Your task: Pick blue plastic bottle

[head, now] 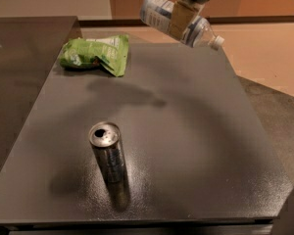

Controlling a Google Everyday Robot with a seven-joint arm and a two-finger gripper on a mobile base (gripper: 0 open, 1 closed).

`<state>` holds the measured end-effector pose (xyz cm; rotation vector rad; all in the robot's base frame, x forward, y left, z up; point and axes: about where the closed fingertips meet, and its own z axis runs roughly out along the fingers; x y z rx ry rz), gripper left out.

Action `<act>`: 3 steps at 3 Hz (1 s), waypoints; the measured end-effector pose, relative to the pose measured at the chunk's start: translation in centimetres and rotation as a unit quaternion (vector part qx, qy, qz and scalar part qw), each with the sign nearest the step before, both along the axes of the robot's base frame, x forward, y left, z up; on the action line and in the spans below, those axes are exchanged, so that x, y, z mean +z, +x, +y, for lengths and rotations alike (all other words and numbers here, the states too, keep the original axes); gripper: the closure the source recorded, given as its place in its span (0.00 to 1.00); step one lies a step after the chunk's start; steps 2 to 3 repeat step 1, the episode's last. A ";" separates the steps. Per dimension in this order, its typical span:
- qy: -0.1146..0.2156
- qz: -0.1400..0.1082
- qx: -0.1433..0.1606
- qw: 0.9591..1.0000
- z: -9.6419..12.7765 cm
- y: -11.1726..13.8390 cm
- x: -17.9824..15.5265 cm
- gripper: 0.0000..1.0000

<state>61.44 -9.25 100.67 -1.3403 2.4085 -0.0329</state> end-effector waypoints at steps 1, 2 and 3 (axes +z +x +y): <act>0.002 0.000 0.002 1.000 0.1 0.0 0.1 1.00; 0.002 0.000 0.002 1.000 0.1 0.0 0.1 1.00; 0.002 0.000 0.002 1.000 0.1 0.0 0.1 1.00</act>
Offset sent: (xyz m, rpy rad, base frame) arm 0.0000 0.0000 0.0000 0.0000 0.0000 0.0000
